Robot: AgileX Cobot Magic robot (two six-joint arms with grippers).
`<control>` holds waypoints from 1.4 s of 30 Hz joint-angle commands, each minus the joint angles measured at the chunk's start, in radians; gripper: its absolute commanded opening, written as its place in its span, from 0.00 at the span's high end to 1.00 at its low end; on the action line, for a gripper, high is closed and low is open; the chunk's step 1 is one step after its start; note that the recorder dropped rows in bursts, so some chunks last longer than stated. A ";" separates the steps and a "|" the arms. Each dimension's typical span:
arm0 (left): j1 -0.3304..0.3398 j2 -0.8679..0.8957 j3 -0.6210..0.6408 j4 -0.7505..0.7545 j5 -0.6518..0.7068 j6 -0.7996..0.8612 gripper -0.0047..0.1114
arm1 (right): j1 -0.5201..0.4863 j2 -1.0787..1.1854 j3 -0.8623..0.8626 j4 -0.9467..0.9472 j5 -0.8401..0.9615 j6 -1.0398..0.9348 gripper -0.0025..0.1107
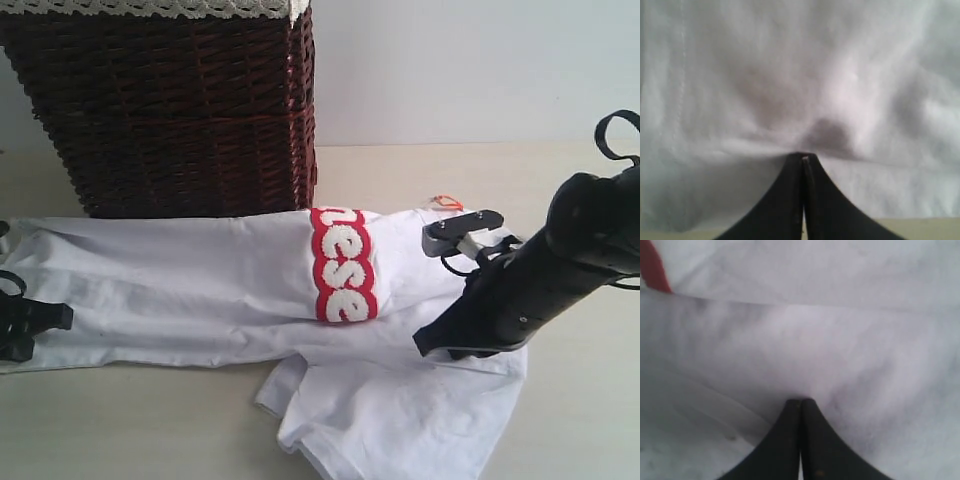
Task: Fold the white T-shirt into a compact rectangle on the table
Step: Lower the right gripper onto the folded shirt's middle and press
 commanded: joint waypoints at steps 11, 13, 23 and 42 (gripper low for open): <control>-0.064 -0.070 0.135 0.015 0.448 -0.029 0.96 | 0.003 -0.099 0.135 -0.027 0.187 0.021 0.98; -0.064 -0.108 0.150 0.011 0.446 -0.032 0.96 | 0.003 -0.099 0.135 -0.027 0.223 0.021 0.98; -0.062 -0.403 0.157 0.033 0.288 -0.111 0.96 | 0.003 -0.265 0.135 -0.022 0.289 0.019 0.98; -0.062 -0.212 0.081 0.043 -0.192 -0.124 0.96 | -0.062 -0.111 -0.011 -0.087 -0.152 0.148 0.98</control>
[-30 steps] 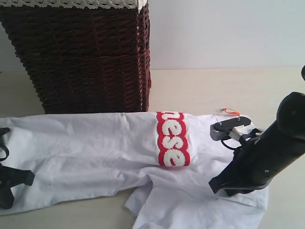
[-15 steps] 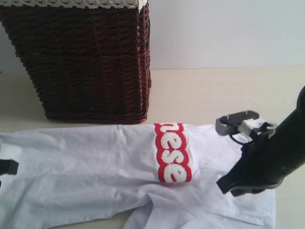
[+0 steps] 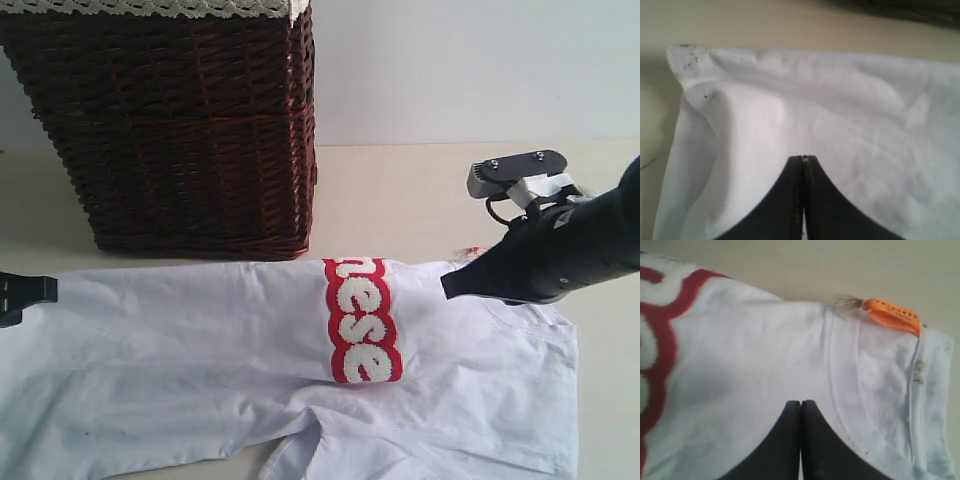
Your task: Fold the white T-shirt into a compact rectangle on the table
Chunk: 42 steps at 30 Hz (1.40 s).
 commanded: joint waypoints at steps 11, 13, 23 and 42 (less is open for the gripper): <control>0.006 0.453 -0.264 0.004 -0.087 0.019 0.96 | -0.028 0.371 -0.286 -0.053 -0.021 0.015 0.98; 0.024 0.474 -0.266 0.004 -0.066 0.019 0.96 | -0.032 0.388 -0.290 -0.058 -0.035 0.015 0.98; 0.087 0.441 -0.257 0.004 0.070 0.090 0.96 | -0.138 0.398 -0.290 -0.077 0.028 0.016 0.98; 0.084 0.153 -0.196 0.004 0.178 0.095 0.96 | -0.188 0.284 -0.098 -0.112 -0.009 0.069 0.98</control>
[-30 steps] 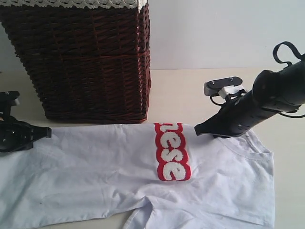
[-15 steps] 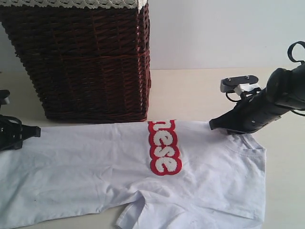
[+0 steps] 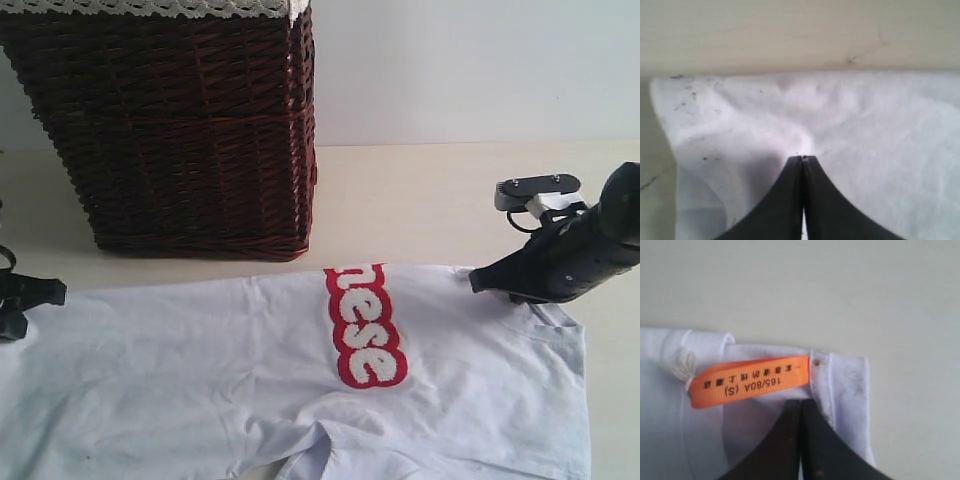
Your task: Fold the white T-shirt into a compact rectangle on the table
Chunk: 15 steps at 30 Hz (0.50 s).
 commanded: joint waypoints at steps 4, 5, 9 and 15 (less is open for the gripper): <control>0.003 -0.198 0.041 -0.005 -0.018 0.005 0.96 | -0.015 -0.093 0.073 -0.024 0.055 0.029 0.98; -0.006 -0.215 0.041 -0.007 -0.009 0.008 0.96 | -0.015 -0.106 0.073 -0.024 0.066 0.029 0.98; -0.061 -0.279 0.041 -0.031 -0.003 0.077 0.96 | -0.015 -0.198 0.073 -0.024 0.099 0.029 0.98; -0.168 -0.370 0.041 -0.036 -0.016 0.168 0.96 | -0.013 -0.390 0.073 -0.021 0.127 0.018 0.98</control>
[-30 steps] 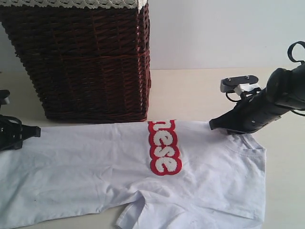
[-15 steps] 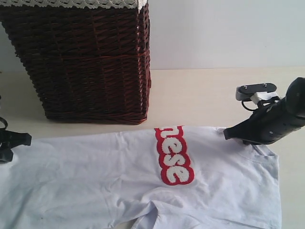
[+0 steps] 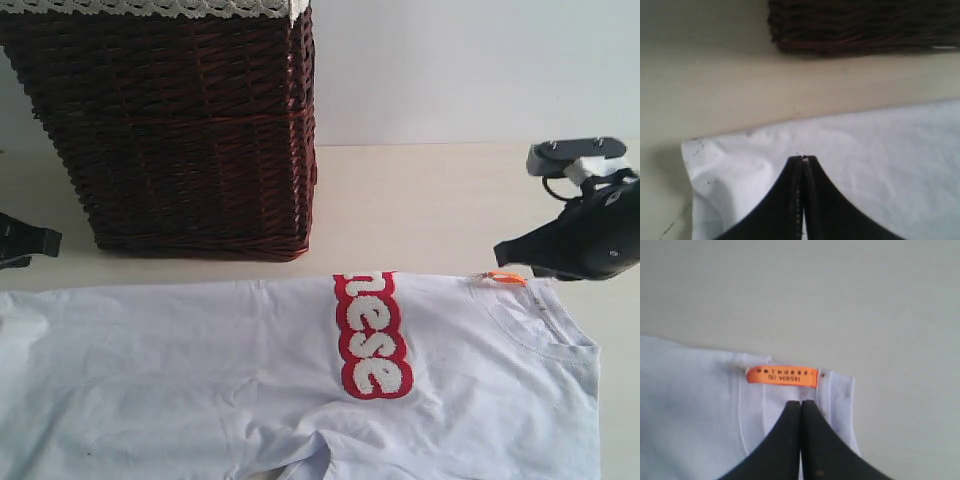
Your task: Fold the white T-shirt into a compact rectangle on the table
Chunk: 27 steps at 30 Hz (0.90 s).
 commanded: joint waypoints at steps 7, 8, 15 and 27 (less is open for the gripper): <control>-0.070 -0.276 0.022 -0.075 -0.053 0.040 0.96 | -0.003 -0.368 0.003 -0.006 0.020 -0.010 0.98; -0.070 -0.322 0.036 -0.093 -0.070 0.040 0.96 | -0.003 -0.402 0.003 -0.002 0.015 -0.010 0.98; -0.070 -0.693 0.169 -0.150 -0.216 0.040 0.96 | -0.003 -0.589 0.003 0.047 0.008 -0.009 0.98; -0.070 -1.261 0.321 -0.183 -0.209 0.034 0.96 | -0.003 -0.757 0.003 0.105 -0.004 -0.009 0.98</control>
